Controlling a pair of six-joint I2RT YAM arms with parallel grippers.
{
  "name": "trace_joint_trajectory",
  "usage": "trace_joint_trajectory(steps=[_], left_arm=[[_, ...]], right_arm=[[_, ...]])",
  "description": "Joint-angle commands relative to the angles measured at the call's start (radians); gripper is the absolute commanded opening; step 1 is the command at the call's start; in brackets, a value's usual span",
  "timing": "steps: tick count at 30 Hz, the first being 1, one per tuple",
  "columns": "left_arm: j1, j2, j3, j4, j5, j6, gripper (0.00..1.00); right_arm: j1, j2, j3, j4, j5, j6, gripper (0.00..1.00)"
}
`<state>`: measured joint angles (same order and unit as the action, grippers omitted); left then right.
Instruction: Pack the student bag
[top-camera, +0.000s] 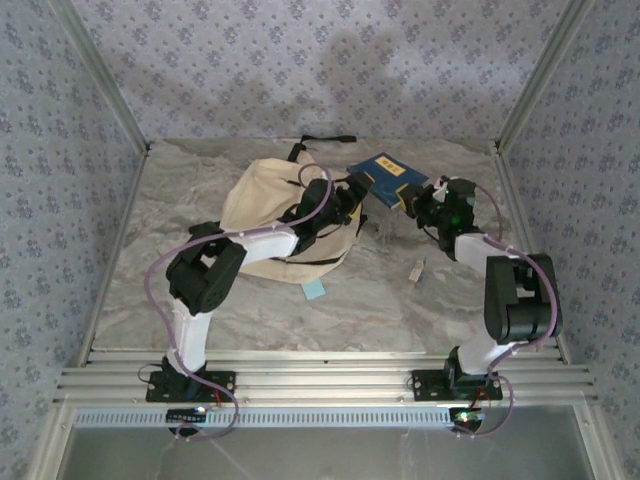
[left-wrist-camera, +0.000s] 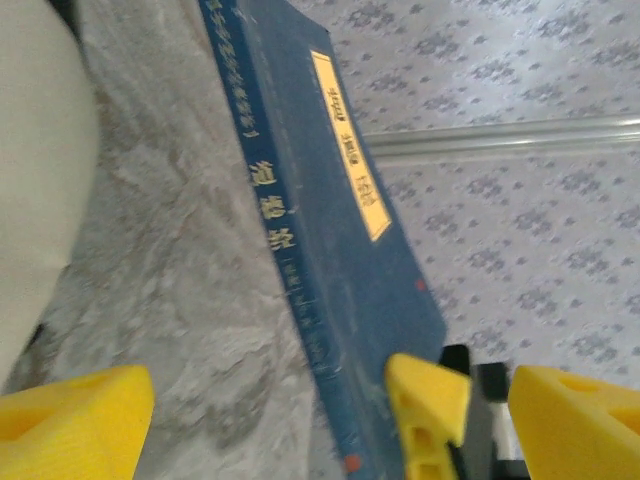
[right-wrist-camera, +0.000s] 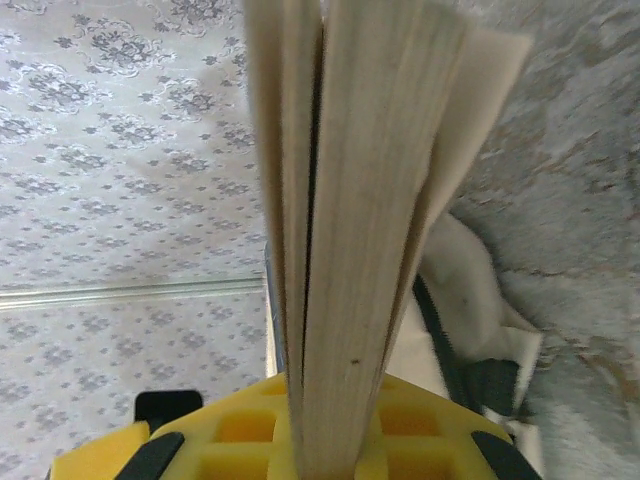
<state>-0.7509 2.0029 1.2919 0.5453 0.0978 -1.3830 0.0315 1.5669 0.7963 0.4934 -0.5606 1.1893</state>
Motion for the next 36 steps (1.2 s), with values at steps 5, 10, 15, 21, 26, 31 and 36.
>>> trace_joint_trajectory(steps=[5,10,15,21,26,31,36], left_arm=[[0.034,-0.105,0.063,-0.426,0.099,0.43,0.9],[0.014,-0.043,0.287,-0.861,-0.016,0.715,0.9],[-0.028,0.019,0.418,-1.065,-0.19,0.907,0.9],[-0.097,0.161,0.594,-1.258,-0.348,1.041,0.88],[-0.114,0.239,0.633,-1.276,-0.397,1.045,0.85],[-0.114,0.271,0.647,-1.291,-0.411,1.049,0.66],[-0.113,0.221,0.63,-1.298,-0.393,1.051,0.54]], right_arm=[[-0.085,-0.198,0.076,-0.357,0.03,-0.295,0.0],[-0.148,-0.288,0.073,-0.532,0.034,-0.418,0.0],[-0.187,-0.358,0.024,-0.588,0.031,-0.463,0.0],[-0.227,-0.39,-0.031,-0.596,-0.01,-0.462,0.0],[-0.258,-0.397,-0.041,-0.601,-0.044,-0.464,0.0],[-0.273,-0.404,-0.033,-0.613,-0.06,-0.469,0.0],[-0.279,-0.41,-0.026,-0.617,-0.061,-0.471,0.0]])
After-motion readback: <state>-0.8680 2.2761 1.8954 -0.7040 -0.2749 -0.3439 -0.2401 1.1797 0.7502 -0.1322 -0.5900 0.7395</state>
